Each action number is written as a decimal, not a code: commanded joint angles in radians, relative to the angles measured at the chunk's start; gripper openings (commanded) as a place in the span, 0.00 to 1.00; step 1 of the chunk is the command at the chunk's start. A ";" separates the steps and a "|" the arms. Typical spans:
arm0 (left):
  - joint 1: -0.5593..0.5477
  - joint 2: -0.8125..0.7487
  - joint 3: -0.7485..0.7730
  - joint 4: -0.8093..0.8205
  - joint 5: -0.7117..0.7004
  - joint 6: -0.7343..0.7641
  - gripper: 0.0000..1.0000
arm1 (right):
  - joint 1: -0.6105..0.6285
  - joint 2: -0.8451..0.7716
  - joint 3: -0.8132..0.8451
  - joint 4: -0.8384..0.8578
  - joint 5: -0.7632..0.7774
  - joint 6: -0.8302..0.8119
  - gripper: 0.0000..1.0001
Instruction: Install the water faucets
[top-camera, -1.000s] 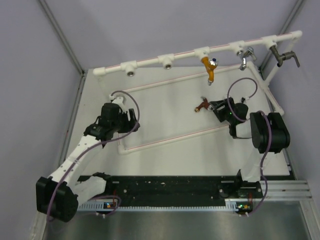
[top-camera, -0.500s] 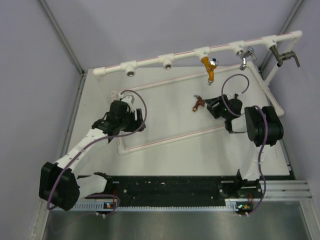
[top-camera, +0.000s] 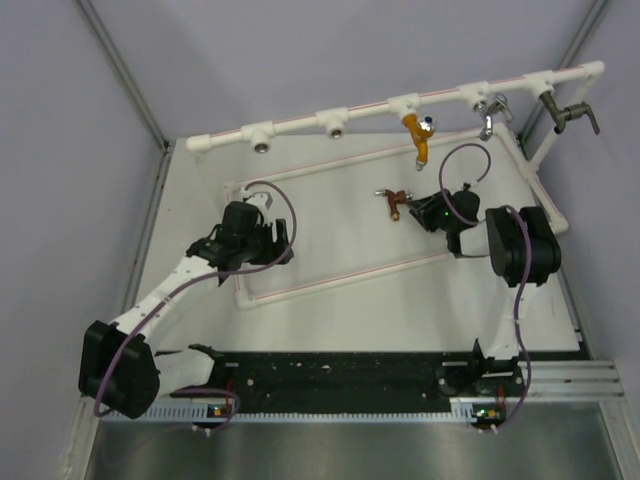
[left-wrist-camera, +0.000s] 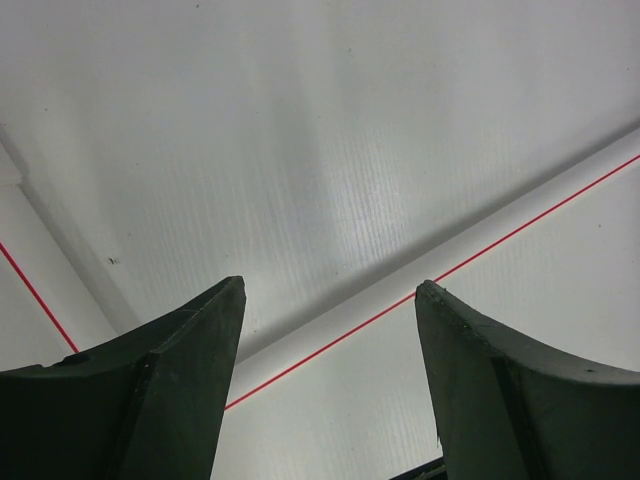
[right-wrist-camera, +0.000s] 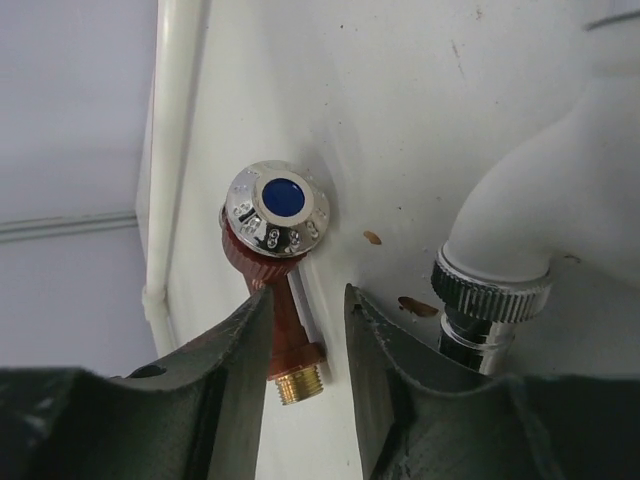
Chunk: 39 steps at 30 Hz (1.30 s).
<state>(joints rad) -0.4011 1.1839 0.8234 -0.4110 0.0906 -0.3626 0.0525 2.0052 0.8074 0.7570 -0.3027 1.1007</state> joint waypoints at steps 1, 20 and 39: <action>-0.007 0.013 0.028 0.034 0.020 0.017 0.75 | 0.029 0.057 -0.014 -0.151 -0.026 -0.099 0.39; -0.016 -0.007 0.010 0.038 0.018 0.022 0.75 | 0.194 -0.022 0.058 -0.462 0.229 -0.300 0.55; -0.019 -0.026 -0.013 0.055 0.028 0.014 0.75 | 0.276 0.084 0.317 -1.016 0.530 -0.346 0.40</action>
<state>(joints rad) -0.4141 1.1934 0.8227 -0.4095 0.1131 -0.3527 0.3206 1.9732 1.1461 0.1242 0.1249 0.8074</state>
